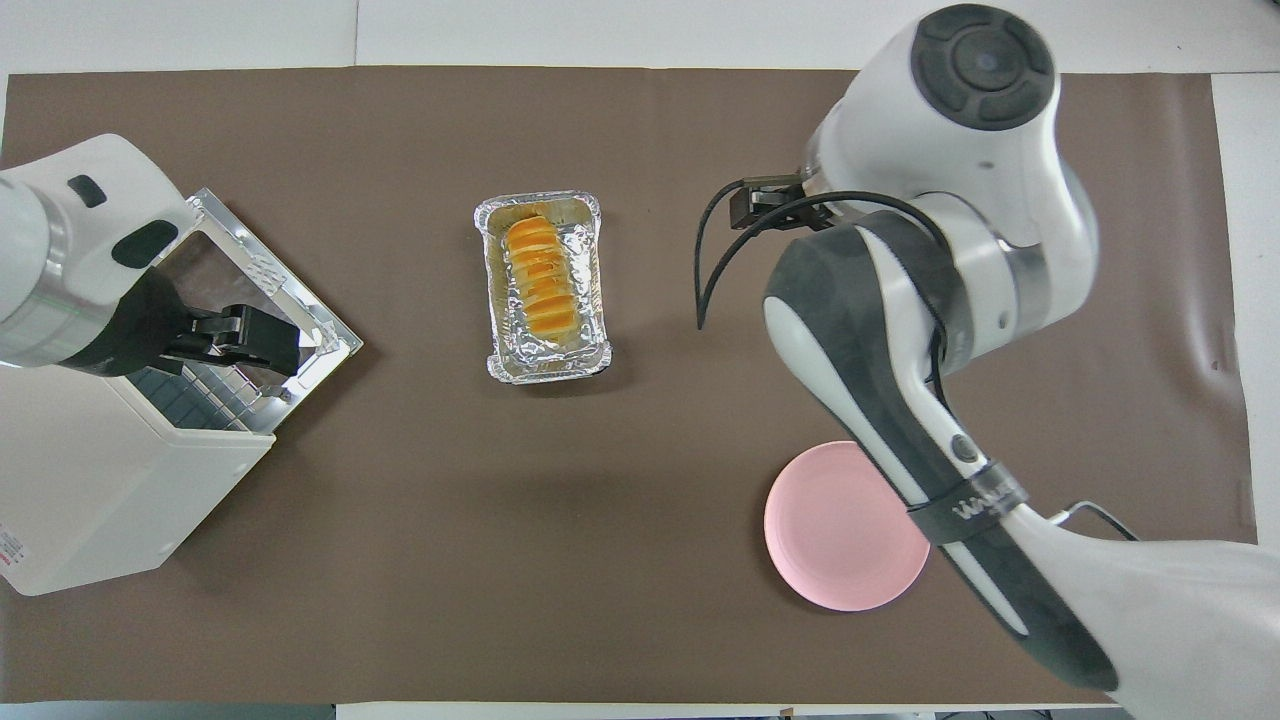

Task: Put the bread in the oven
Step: 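Grasp the foil tray with the left gripper while the right gripper withdraws, then lift the foil tray with the left gripper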

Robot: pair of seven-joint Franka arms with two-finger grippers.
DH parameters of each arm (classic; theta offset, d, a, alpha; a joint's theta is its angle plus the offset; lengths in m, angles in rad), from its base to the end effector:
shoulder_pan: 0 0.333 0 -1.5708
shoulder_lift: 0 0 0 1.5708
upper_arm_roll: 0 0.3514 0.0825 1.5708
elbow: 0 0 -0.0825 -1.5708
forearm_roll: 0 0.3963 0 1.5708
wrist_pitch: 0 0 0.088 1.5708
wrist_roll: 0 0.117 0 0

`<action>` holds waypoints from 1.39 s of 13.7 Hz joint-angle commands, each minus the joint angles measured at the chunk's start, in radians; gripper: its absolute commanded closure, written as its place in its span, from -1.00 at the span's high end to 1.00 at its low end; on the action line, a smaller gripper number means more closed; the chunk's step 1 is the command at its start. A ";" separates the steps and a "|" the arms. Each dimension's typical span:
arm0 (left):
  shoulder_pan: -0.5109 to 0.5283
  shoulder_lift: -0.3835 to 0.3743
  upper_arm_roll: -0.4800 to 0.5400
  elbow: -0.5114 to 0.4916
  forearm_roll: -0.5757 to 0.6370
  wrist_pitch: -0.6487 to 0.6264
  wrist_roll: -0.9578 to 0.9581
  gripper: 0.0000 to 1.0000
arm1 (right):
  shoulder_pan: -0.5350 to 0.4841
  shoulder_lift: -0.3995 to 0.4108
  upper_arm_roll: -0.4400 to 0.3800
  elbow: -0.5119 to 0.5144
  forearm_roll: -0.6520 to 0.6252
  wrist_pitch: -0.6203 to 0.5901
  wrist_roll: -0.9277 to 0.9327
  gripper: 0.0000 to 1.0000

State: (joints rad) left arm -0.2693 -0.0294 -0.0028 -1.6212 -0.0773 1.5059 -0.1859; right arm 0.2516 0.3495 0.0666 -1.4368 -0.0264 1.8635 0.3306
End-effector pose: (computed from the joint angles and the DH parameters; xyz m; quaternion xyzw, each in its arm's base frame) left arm 0.5250 -0.1563 0.6371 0.9974 -0.0439 -0.0505 0.0278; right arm 0.6671 0.2098 0.5213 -0.9992 0.0053 -0.0374 0.0110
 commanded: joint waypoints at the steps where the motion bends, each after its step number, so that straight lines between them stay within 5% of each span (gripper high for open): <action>1: -0.095 0.121 0.001 0.076 -0.027 0.066 -0.137 1.00 | -0.139 -0.095 0.015 -0.073 -0.003 -0.088 -0.158 1.00; 5: -0.258 0.457 0.007 0.367 -0.025 0.112 -0.352 1.00 | -0.238 -0.234 0.013 -0.094 -0.003 -0.256 -0.225 1.00; 9: -0.381 0.590 0.009 0.328 0.075 0.301 -0.507 1.00 | -0.285 -0.365 0.013 -0.140 -0.003 -0.288 -0.225 1.00; 10: -0.384 0.642 0.007 0.330 0.083 0.362 -0.521 0.77 | -0.290 -0.372 0.012 -0.128 -0.003 -0.296 -0.225 1.00; 11: -0.386 0.666 0.009 0.331 0.085 0.385 -0.527 0.62 | -0.290 -0.379 0.012 -0.125 -0.009 -0.294 -0.222 1.00; 19: -0.389 0.720 0.012 0.331 0.114 0.430 -0.543 0.60 | -0.337 -0.383 0.012 -0.148 -0.006 -0.368 -0.278 1.00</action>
State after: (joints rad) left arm -0.6458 0.6495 0.0060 -1.3085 0.0144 1.9125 -0.7021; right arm -0.0657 -0.0214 0.0651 -1.5561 -0.0264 1.4935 0.0793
